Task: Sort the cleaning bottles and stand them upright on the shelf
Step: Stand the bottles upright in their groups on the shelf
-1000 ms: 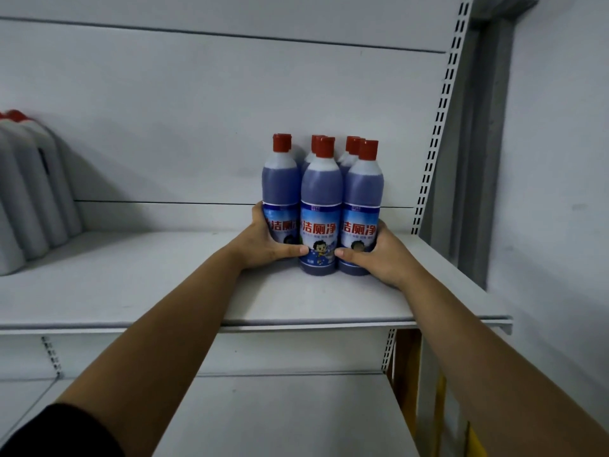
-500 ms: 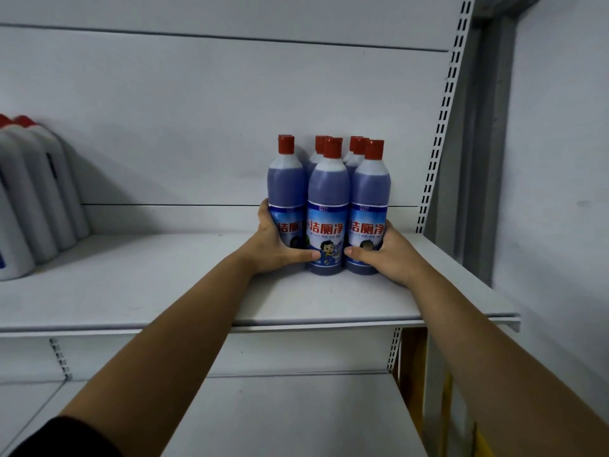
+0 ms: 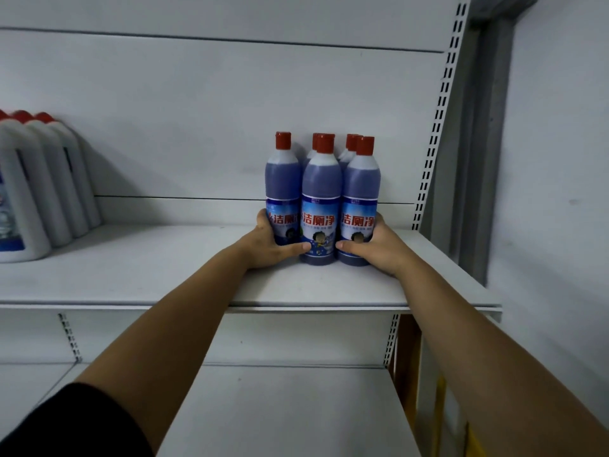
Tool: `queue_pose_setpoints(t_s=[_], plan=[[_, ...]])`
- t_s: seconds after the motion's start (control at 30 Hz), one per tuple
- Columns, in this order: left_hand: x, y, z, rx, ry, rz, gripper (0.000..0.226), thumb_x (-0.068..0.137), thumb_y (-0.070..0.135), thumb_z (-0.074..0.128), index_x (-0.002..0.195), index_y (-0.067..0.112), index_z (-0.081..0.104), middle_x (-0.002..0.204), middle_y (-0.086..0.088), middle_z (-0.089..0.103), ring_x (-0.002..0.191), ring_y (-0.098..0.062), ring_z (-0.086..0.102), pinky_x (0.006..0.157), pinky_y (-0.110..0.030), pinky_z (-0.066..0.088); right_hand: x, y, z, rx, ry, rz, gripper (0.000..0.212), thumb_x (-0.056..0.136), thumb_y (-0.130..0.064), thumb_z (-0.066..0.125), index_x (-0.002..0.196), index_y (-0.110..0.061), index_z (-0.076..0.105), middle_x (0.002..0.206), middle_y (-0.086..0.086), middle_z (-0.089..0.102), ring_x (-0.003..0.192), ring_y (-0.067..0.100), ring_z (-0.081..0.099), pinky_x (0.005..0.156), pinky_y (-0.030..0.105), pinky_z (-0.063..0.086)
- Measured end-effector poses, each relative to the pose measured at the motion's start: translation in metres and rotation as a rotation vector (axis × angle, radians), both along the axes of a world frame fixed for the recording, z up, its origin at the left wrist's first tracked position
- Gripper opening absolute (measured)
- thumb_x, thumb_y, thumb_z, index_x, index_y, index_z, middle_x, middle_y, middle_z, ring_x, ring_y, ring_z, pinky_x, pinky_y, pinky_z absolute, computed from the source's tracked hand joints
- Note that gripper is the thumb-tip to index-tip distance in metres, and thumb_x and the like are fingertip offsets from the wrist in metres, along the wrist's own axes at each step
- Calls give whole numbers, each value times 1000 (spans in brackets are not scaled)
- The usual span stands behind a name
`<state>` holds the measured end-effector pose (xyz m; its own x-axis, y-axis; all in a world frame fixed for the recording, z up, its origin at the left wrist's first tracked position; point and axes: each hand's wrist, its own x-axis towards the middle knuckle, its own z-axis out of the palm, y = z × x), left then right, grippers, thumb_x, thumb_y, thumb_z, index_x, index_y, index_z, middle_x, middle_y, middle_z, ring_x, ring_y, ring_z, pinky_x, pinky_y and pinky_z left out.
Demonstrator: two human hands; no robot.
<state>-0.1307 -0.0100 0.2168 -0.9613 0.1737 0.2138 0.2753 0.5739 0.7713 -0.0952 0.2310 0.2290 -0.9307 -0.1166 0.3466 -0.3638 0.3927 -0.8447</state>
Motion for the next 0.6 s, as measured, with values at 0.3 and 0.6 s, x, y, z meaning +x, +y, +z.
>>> queue_pose_setpoints(t_s=[0.3,0.6], plan=[[29,0,4,-368,-72,174,116,52,92,62,141,21,44,137,-4,59,117,-24,59,104,-39,46,2,7,3,159,-119,-4,70,82,-34,76,140,-17,41,130,1,60,116,19,57,92,29,42],[69,5,1,-672,-21,307,73,90,69,45,141,16,46,140,-11,54,121,-28,54,100,-41,45,40,21,-17,812,19,-318,48,91,-50,46,120,-13,60,118,11,57,102,28,55,86,38,49]])
